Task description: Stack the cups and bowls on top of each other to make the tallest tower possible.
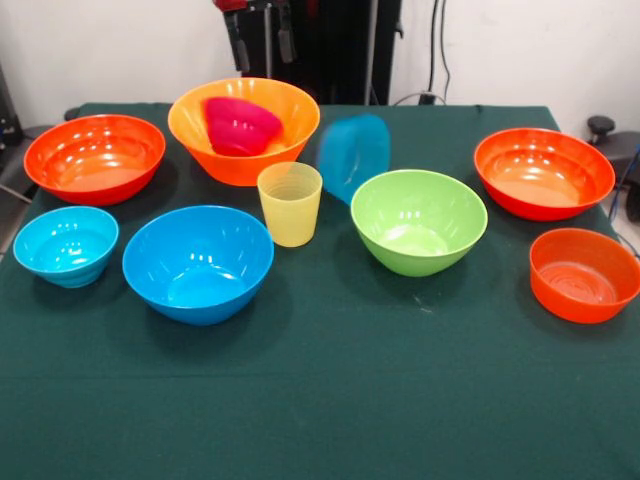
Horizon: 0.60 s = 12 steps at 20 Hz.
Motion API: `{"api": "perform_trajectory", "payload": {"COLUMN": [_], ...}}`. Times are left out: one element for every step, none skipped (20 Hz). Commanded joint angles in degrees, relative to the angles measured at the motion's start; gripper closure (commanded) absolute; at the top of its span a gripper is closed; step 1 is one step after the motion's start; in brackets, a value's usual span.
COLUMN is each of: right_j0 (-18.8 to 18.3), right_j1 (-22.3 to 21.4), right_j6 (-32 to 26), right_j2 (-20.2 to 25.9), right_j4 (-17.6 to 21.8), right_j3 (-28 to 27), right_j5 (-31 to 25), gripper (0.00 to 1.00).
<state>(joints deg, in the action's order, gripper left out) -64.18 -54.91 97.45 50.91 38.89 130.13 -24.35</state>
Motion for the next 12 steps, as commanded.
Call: {"api": "perform_trajectory", "payload": {"right_j0": [1.4,1.7,1.8,2.0,2.1,2.2,2.2,2.3,2.6,2.7,3.0,3.1], "right_j1": [1.2,1.2,1.1,1.1,1.0,0.9,0.7,0.6,0.2,0.1,-0.1,-0.2], "right_j6": [-10.0,-9.8,-9.5,-9.3,-9.2,-9.1,-8.9,-8.8,-8.6,-8.6,-8.4,-8.3], "right_j2": [2.3,2.3,2.4,2.4,2.4,2.4,2.4,2.4,2.6,2.6,2.7,2.7], "right_j4": [4.9,4.9,4.5,4.5,4.4,4.3,4.3,4.2,3.8,3.7,3.3,3.3], "right_j3": [-1.7,-1.6,-1.4,-1.3,-1.2,-1.2,-1.0,-1.0,-1.1,-1.2,-1.3,-1.4], "right_j5": [-5.1,-5.1,-5.1,-5.0,-4.9,-5.0,-4.8,-4.8,-5.1,-5.1,-5.3,-5.4], "gripper": [0.00,0.00,0.00,0.00,0.00,0.00,0.00,0.00,0.00,0.00,0.00,0.00]}}
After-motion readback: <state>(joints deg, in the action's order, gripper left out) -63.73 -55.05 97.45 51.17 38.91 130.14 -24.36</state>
